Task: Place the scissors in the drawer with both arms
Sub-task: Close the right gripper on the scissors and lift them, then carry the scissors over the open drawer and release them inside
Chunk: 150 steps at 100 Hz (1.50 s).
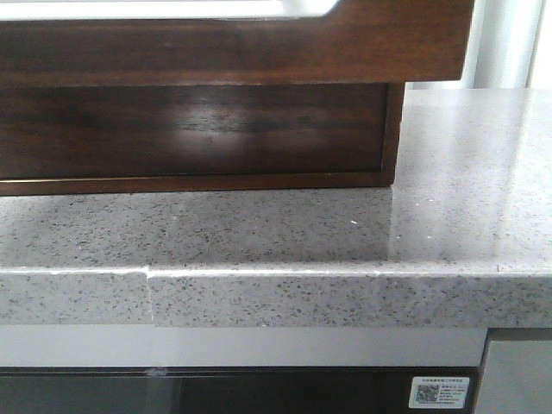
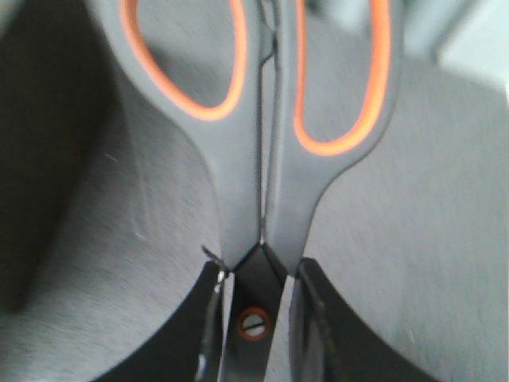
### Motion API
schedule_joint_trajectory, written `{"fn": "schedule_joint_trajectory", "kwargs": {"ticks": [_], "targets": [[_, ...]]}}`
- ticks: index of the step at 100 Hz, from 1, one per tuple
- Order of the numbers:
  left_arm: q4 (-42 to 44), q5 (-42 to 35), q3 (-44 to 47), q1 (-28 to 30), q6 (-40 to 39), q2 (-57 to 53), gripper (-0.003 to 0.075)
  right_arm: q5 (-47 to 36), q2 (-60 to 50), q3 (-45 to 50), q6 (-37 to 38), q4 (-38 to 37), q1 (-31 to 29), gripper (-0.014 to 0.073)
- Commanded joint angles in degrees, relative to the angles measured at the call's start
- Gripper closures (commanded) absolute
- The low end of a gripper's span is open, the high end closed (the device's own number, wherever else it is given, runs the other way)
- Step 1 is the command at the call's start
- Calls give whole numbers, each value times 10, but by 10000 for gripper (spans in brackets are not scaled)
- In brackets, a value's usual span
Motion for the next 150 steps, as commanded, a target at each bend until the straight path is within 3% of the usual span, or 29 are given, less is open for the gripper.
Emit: {"fn": "schedule_joint_trajectory", "kwargs": {"ticks": [1,30,53,81,97,124,150], "targets": [[-14,-43,-15,-4,-8,4,313,-24,-39,-37,-25,25,41,595],[-14,-43,-15,-4,-8,4,313,-30,-60,-50,-70,25,281,594],[-14,-43,-15,-4,-8,4,313,-29,-7,-50,-133,22,410,594],[-14,-43,-15,-4,-8,4,313,9,80,-50,-148,-34,457,594],[-14,-43,-15,-4,-8,4,313,24,114,-49,-195,-54,478,594],[-14,-43,-15,-4,-8,4,313,24,157,-49,-197,-169,523,594],[-14,-43,-15,-4,-8,4,313,24,181,-49,-197,-188,544,594]]}}
